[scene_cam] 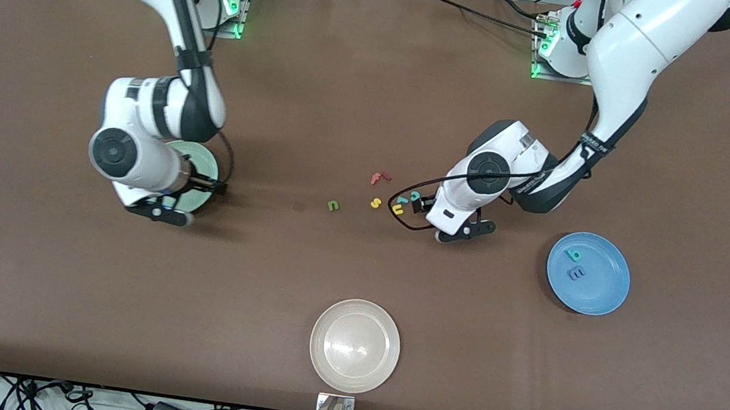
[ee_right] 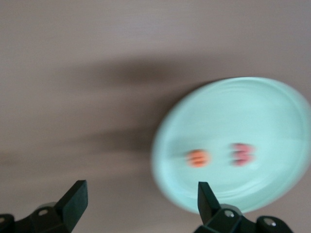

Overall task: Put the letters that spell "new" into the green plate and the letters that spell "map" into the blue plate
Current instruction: 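Grasp the yellow d with the left gripper while the right gripper reaches green u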

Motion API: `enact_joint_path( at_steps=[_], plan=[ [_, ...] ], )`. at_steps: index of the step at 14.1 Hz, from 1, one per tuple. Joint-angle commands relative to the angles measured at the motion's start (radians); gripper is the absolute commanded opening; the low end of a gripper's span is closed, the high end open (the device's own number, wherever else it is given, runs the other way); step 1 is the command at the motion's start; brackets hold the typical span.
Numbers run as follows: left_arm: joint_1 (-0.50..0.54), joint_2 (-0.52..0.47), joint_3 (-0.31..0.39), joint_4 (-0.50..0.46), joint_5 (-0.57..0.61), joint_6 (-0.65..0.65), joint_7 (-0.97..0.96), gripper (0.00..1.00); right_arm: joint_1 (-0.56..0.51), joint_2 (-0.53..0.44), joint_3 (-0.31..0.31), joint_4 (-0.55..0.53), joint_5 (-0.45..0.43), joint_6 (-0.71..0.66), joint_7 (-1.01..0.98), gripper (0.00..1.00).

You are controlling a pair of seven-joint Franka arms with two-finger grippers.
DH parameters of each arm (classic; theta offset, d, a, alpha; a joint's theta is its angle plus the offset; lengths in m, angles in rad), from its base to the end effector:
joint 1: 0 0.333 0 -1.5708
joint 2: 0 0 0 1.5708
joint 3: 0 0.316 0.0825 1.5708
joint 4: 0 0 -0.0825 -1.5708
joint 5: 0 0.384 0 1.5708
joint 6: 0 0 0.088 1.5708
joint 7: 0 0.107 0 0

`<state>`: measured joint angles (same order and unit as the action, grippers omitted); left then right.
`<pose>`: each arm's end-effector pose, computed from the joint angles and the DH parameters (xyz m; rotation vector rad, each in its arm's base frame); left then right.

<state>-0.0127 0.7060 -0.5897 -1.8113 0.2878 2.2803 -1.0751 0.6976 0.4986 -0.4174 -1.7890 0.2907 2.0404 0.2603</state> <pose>0.5417 -0.3362 0.1960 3.0356 0.5590 -0.2942 0.5953 0.2072 0.2785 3.1141 -0.1749 -0.3101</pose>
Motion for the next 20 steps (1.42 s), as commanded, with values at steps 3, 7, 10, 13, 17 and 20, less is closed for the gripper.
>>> enact_joint_path(
  at_steps=[3, 7, 10, 13, 17, 20],
  plan=[
    [-0.05, 0.026, 0.053, -0.002, 0.082, 0.059, -0.062, 0.68, 0.166, 0.095, -0.006, 0.117, 0.051, 0.037, -0.009, 1.0],
    [-0.043, 0.027, 0.057, -0.01, 0.085, 0.079, -0.062, 0.52, 0.263, 0.169, -0.004, 0.161, 0.061, 0.17, -0.012, 0.88],
    [-0.043, 0.027, 0.064, -0.011, 0.085, 0.082, -0.062, 0.4, 0.278, 0.205, 0.025, 0.161, 0.062, 0.259, -0.006, 0.79],
    [-0.049, 0.027, 0.064, -0.013, 0.085, 0.082, -0.062, 0.2, 0.283, 0.239, 0.058, 0.161, 0.062, 0.346, -0.001, 0.74],
    [-0.012, -0.006, 0.059, -0.007, 0.085, 0.055, -0.031, 0.01, 0.329, 0.291, 0.06, 0.163, 0.048, 0.356, -0.026, 0.72],
    [0.04, -0.077, 0.056, 0.047, 0.085, -0.141, 0.146, 0.01, 0.327, 0.302, 0.06, 0.163, 0.048, 0.368, -0.056, 0.67]
  ],
)
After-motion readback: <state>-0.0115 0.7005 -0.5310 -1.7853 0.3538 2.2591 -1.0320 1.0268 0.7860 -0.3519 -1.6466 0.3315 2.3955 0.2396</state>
